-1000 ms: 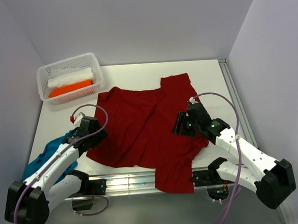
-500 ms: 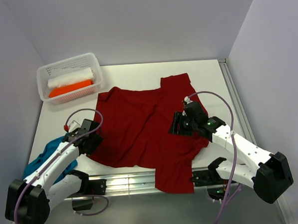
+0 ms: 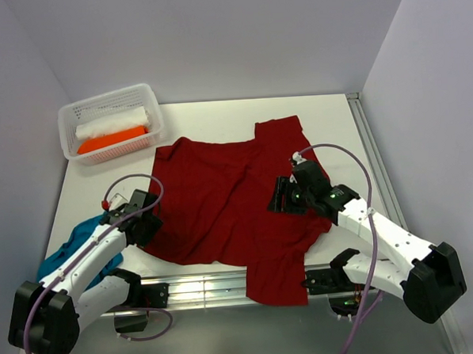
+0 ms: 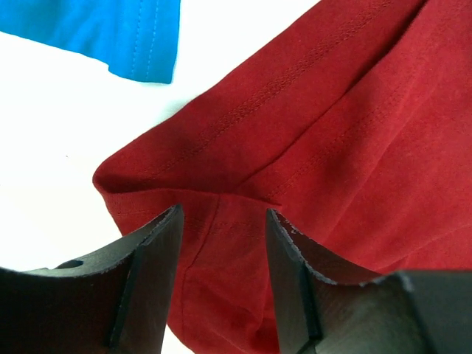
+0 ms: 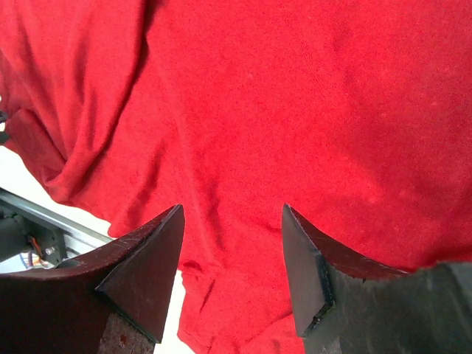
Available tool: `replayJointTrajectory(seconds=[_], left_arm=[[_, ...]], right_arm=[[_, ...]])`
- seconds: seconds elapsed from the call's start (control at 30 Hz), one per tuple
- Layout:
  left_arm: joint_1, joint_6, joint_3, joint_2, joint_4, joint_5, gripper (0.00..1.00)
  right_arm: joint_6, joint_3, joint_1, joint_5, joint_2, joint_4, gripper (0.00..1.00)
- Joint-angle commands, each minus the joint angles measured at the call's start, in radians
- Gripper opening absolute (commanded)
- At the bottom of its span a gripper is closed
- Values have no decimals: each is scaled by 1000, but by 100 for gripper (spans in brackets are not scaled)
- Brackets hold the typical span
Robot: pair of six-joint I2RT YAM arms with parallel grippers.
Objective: Roll the t-shirts
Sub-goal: Flatten the tshirt
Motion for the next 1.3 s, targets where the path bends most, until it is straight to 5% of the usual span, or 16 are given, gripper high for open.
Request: replayJointTrajectory(seconds=[0.0,0.7,0.77,0.83,0.87,1.27], left_arm=[[2,-17,-15,0,6,-8,53],[2,32,-49,63,75,-2,33],[0,29,-45,58,60,-19,27],[-3,22,-35,48,46,-35,4],[-6,12,-32,37,40,-47,0],[-51,-66,90,78,-111,-127,1]], right_arm=[[-18,2,-4,3,-40,26,62],[5,-28,-6,14,-89,31,62],[5,-30,-6,12,-89,32,62],[5,-33,-4,12,-86,34,62],[5,-35,-5,11,-84,35,62],[-6,-56,-6,8,-86,0,62]])
